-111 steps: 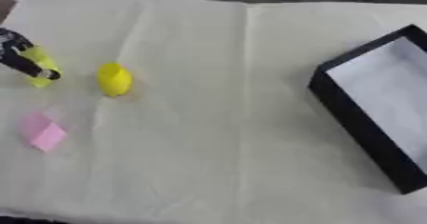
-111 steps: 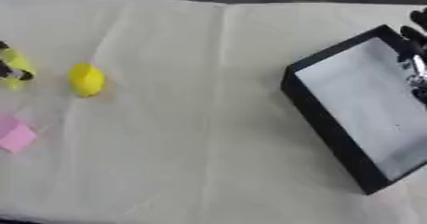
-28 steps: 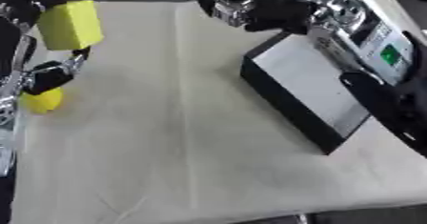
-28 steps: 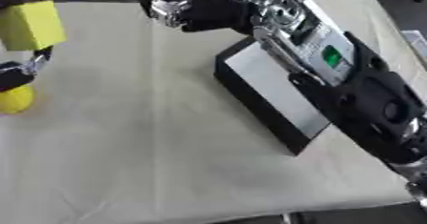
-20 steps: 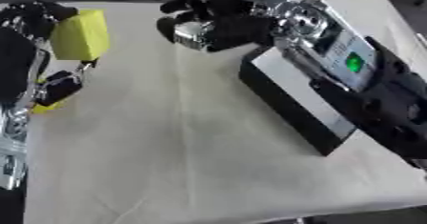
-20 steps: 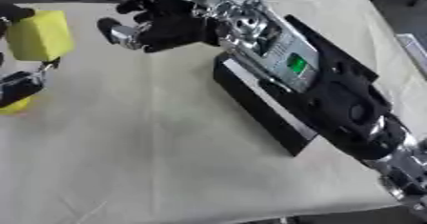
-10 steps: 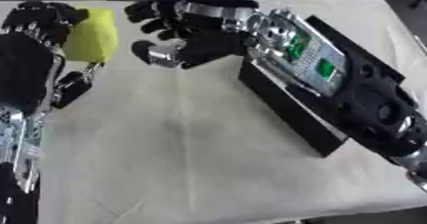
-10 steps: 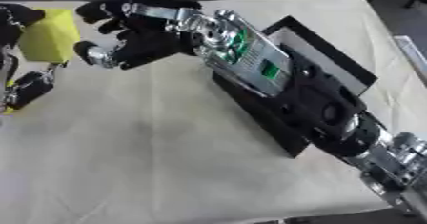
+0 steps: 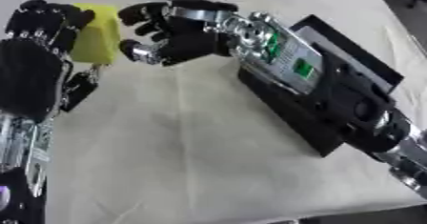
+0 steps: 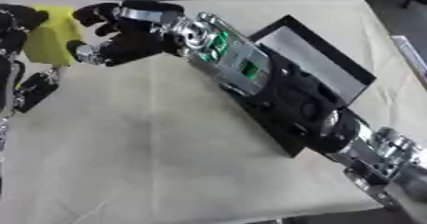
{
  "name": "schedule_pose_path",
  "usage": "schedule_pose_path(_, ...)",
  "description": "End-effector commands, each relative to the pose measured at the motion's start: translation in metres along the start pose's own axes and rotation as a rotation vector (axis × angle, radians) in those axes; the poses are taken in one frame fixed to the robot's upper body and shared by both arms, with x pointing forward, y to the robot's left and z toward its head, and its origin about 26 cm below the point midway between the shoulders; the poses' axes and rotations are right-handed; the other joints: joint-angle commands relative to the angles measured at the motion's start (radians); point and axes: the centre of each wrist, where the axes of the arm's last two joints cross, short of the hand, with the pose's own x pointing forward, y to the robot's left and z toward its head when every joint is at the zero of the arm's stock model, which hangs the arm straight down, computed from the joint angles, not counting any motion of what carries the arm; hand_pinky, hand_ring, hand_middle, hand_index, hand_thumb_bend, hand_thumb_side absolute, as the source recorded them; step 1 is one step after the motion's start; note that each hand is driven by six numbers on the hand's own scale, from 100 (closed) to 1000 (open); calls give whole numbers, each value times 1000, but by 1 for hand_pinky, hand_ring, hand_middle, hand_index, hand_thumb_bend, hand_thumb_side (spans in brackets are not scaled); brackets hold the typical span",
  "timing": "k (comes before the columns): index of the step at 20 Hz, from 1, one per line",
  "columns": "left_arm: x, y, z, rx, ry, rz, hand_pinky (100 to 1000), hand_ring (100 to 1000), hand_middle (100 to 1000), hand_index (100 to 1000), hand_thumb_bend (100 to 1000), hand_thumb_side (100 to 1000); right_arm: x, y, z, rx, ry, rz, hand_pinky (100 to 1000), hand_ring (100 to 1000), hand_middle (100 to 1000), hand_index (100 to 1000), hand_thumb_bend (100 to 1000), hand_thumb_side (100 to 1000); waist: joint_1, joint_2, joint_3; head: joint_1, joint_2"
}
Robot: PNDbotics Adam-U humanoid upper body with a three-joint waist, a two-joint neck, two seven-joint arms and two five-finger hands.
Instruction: Pick up the objects with one hand, pass them to the other hand, and then place them into the box on the other side of the table.
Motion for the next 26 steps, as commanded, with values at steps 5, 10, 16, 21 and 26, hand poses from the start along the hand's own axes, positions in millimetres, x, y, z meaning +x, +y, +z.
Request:
schedule_pose_path(5,5,3,-10,39,-16,12,757,659,574,506,328,100,3,-5,-4,-23,-38,16,1000,1000,1000,1000,121,530,-1,-10,5,-13,-11)
schedule_pose_path(10,7,3,-11,44,-11,8,753,654,568,506,329,100,0,-5,-5,-13,-45,17,1000,1000,1000,1000,117,532,-4,-8,6,-13,-11)
schedule_pose_path(16,10,3,-14,65,-9,6,750,648,561,505,328,100,0,-4,-7,21,-54,28,1000,1000,1000,1000,110,537,-6,-6,6,-15,-11)
schedule_pose_path(21,12,3,-16,90,-11,5,749,646,559,505,329,100,-1,-6,-9,21,-50,27,1000,1000,1000,1000,100,551,-5,-4,6,-20,-10)
schedule_pose_path(26,12,3,-15,102,-2,-5,742,639,551,505,339,100,-2,-8,-9,10,-39,11,1000,1000,1000,1000,100,548,-6,-2,6,-25,-8)
